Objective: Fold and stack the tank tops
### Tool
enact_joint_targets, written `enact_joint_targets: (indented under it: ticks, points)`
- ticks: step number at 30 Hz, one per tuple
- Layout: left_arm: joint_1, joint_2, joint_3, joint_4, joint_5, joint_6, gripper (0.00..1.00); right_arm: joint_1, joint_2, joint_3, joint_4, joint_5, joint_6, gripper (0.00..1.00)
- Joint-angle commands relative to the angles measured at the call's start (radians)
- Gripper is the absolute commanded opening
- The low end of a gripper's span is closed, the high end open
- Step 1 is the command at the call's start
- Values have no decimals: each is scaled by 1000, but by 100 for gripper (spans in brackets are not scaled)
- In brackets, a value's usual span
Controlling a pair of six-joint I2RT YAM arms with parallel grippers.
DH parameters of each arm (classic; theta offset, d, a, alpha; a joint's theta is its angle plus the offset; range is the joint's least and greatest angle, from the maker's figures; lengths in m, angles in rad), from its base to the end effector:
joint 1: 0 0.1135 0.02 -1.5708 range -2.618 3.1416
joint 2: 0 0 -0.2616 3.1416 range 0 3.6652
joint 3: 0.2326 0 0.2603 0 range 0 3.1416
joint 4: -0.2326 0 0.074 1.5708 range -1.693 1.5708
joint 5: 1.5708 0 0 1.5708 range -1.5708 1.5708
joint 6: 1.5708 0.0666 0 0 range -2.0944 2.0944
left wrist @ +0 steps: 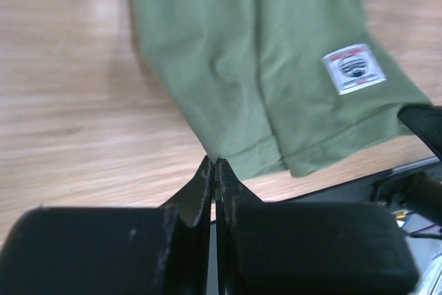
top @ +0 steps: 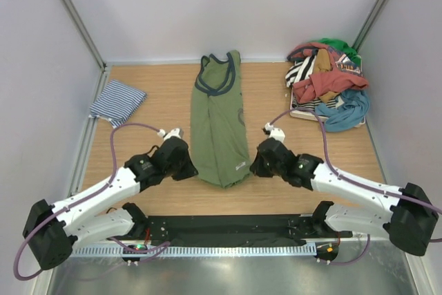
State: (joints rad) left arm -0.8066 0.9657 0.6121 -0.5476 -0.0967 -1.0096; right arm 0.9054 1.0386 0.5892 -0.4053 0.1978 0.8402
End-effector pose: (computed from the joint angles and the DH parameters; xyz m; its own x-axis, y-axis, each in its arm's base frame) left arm 0.1546 -0.1520 0.1872 -0.8620 -0.3184 -0.3944 -0.0990 0.8688 -0.4852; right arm 0.1541 0.1751 0.1778 -0.8259 0.1304 -0.5485 -0.1147 0.9137 0.3900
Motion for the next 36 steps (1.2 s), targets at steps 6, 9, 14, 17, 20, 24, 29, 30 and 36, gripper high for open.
enact_joint_targets:
  ticks: [6, 9, 14, 17, 20, 24, 29, 30, 36]
  points:
    - [174, 195, 285, -86, -20, 179, 0, -190, 263, 352, -27, -37, -229, 1]
    - [245, 290, 369, -77, 9, 219, 0, -239, 356, 477, -38, -67, -272, 1]
    - [325, 484, 529, -66, 31, 262, 0, -299, 578, 706, -70, -80, -316, 1]
    - [365, 594, 619, -55, 37, 278, 0, -324, 723, 854, -105, -66, -342, 1]
    - [395, 680, 712, -43, 20, 289, 0, -348, 867, 1002, -142, -57, -357, 1]
    - [443, 848, 822, -40, 6, 296, 0, -384, 1000, 1129, -150, -46, -357, 1]
    - [486, 955, 911, 14, 20, 292, 0, -425, 1100, 1236, -141, -44, -365, 1]
    - [489, 964, 919, 43, 18, 290, 0, -437, 1118, 1244, -135, -49, -371, 1]
    - [488, 996, 946, 70, 38, 289, 0, -453, 1120, 1249, -106, -64, -392, 1]
